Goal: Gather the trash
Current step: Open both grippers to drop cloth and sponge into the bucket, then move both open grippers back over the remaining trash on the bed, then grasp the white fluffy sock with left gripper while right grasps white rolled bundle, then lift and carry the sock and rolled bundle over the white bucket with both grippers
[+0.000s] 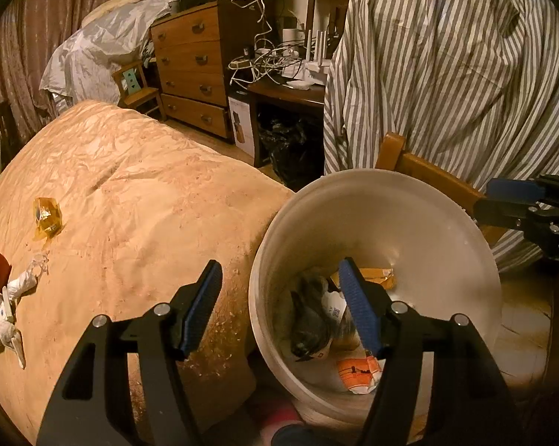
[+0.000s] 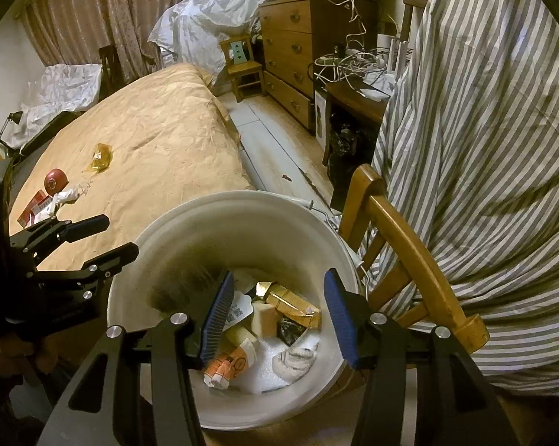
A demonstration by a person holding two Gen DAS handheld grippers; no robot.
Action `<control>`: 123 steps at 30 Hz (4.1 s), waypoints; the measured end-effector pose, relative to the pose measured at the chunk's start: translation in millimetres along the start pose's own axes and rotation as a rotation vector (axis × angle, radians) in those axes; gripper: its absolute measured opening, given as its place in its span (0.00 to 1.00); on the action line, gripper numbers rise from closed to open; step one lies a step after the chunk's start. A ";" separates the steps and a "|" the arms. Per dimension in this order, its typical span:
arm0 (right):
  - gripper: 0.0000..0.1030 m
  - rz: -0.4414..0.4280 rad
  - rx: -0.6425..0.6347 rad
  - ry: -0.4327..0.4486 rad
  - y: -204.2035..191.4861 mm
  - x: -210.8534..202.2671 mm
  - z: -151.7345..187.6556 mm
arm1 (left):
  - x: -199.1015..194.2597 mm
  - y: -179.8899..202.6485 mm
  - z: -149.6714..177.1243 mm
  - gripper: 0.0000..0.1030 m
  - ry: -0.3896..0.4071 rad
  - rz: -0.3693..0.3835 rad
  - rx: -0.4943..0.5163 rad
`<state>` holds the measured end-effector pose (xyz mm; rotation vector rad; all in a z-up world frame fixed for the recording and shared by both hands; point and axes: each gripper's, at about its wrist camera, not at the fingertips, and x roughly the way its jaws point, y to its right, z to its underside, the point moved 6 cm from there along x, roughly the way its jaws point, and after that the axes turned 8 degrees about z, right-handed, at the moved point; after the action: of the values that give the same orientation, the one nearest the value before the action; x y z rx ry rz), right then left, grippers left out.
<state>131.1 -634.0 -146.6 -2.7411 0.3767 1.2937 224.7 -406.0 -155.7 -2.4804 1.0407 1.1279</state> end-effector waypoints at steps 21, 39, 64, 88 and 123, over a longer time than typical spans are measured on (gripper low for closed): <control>0.72 -0.028 -0.024 0.091 -37.1 -27.1 -7.8 | -34.0 -21.2 6.8 0.66 0.045 -0.019 -0.020; 0.84 -0.314 -0.270 0.218 -289.1 -36.4 -9.7 | -118.9 -212.1 120.0 0.66 0.064 -0.226 -0.289; 0.86 -0.419 -0.425 0.068 -406.9 66.0 -6.7 | -89.2 -406.9 163.3 0.50 0.123 -0.294 -0.705; 0.64 -0.399 -1.151 0.020 -628.8 199.9 -99.6 | -123.9 -396.2 218.7 0.45 0.029 -0.213 -0.607; 0.27 -0.467 -0.411 0.287 -531.4 29.0 -15.5 | -228.0 -328.8 184.2 0.42 0.286 -0.463 -0.468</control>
<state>297.4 -128.9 -172.9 -3.0752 -0.5497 0.9386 241.8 34.0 -141.9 -3.0895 0.2218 0.9654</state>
